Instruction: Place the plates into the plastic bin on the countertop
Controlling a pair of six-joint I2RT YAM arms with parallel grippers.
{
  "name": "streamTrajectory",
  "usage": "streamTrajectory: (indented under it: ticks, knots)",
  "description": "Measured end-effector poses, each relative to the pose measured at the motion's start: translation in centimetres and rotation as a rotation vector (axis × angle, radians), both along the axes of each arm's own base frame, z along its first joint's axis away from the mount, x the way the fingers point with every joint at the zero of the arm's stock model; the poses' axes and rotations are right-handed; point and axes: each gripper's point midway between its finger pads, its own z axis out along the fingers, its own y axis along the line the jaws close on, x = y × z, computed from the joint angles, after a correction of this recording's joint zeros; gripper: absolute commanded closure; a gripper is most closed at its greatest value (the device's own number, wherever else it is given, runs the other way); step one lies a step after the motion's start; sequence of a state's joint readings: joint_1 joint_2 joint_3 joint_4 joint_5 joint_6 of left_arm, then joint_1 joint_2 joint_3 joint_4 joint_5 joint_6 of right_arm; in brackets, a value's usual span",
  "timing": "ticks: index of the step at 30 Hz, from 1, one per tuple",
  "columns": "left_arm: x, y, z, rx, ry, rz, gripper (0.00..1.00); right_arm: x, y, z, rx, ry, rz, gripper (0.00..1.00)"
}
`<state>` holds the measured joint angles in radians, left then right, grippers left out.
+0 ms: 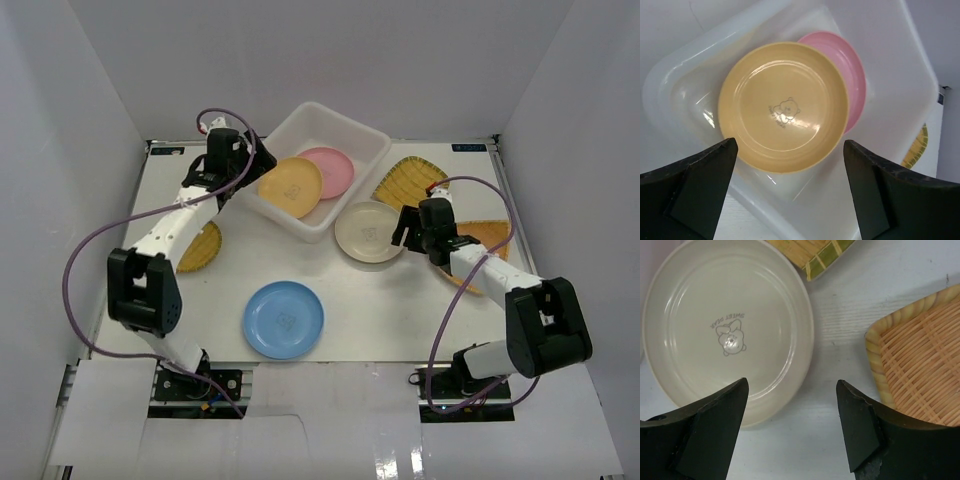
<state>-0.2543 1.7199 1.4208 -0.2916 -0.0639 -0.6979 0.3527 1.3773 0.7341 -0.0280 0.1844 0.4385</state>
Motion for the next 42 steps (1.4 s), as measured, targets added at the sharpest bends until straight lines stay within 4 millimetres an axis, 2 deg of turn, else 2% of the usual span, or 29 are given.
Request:
streamTrajectory:
  ticks: [3, 6, 7, 8, 9, 10, 11, 14, 16, 18, 21, 23, 26, 28, 30, 32, 34, 36, 38, 39, 40, 41, 42]
  knots:
    - [-2.9, 0.4, 4.1, 0.005, -0.088, -0.018, 0.06, 1.0, -0.7, -0.5, 0.017, -0.002, -0.039, 0.30]
    - [-8.7, 1.6, 7.3, 0.001, -0.171, -0.029, 0.14, 1.7, -0.9, -2.3, 0.032, 0.029, -0.058, 0.49]
    - [-10.4, 2.0, 7.9, -0.005, -0.198, -0.031, 0.15, 1.8, -0.8, -3.2, 0.039, 0.049, -0.061, 0.54]
    - [-12.5, 2.5, 7.8, -0.011, -0.202, -0.030, 0.15, 1.8, -0.8, -4.1, 0.047, 0.072, -0.065, 0.61]
    - [-14.6, 3.0, 6.6, -0.008, -0.176, -0.029, 0.16, 1.6, -0.6, -5.0, 0.054, 0.097, -0.062, 0.80]
    - [-16.1, 3.4, 5.3, -0.010, -0.146, -0.027, 0.16, 1.6, -0.4, -5.5, 0.061, 0.110, -0.060, 0.88]
    - [-17.7, 3.7, 3.4, -0.012, -0.098, -0.027, 0.17, 1.8, -0.1, -5.3, 0.081, 0.102, -0.058, 0.92]
    - [-21.8, 4.4, -3.6, -0.004, 0.127, -0.014, 0.18, 2.1, 0.2, -3.9, 0.130, 0.050, -0.072, 0.92]
    - [-24.6, 4.8, -8.0, 0.003, 0.303, -0.001, 0.18, 0.8, -0.4, -2.7, 0.132, 0.016, -0.079, 0.92]
    - [-26.9, 5.2, -10.5, 0.015, 0.426, 0.016, 0.17, -0.7, -1.2, -1.0, 0.127, -0.023, -0.091, 0.92]
    - [-28.3, 5.7, -11.9, 0.030, 0.508, 0.037, 0.17, -1.5, -2.2, 3.3, 0.127, -0.137, -0.102, 0.92]
    - [-28.6, 5.8, -12.5, 0.036, 0.542, 0.046, 0.19, -1.5, -2.5, 7.1, 0.141, -0.237, -0.103, 0.92]
    - [-28.7, 5.7, -13.7, 0.044, 0.591, 0.047, 0.24, -0.1, -2.0, 12.4, 0.167, -0.345, -0.077, 0.92]
    - [-29.0, 5.4, -14.7, 0.036, 0.621, 0.034, 0.28, 2.0, -0.7, 16.0, 0.185, -0.399, -0.053, 0.92]
    - [-29.5, 5.0, -16.1, 0.032, 0.671, 0.018, 0.42, 5.2, 1.4, 19.1, 0.200, -0.442, -0.014, 0.92]
    - [-30.0, 4.6, -17.2, 0.029, 0.717, 0.000, 0.50, 8.6, 4.0, 20.6, 0.207, -0.462, 0.024, 0.92]
    - [-30.2, 4.2, -17.9, 0.024, 0.747, -0.023, 0.60, 11.4, 6.7, 21.0, 0.205, -0.465, 0.064, 0.92]
    - [-30.4, 3.9, -18.2, 0.018, 0.761, -0.045, 0.72, 13.9, 9.6, 19.8, 0.188, -0.439, 0.107, 0.92]
    - [-30.4, 3.4, -18.2, 0.002, 0.762, -0.069, 0.84, 15.6, 12.2, 17.5, 0.154, -0.389, 0.147, 0.89]
    - [-30.2, 3.1, -18.0, -0.011, 0.755, -0.079, 1.00, 16.1, 13.3, 16.4, 0.139, -0.367, 0.165, 0.86]
    - [-30.0, 2.8, -17.8, -0.022, 0.741, -0.091, 1.00, 16.4, 14.4, 15.0, 0.120, -0.342, 0.181, 0.79]
    - [-29.9, 2.7, -17.8, -0.024, 0.735, -0.100, 1.00, 16.5, 15.2, 13.7, 0.107, -0.317, 0.196, 0.61]
    - [-29.9, 2.6, -17.7, -0.026, 0.735, -0.102, 1.00, 16.4, 15.8, 12.3, 0.092, -0.288, 0.210, 0.53]
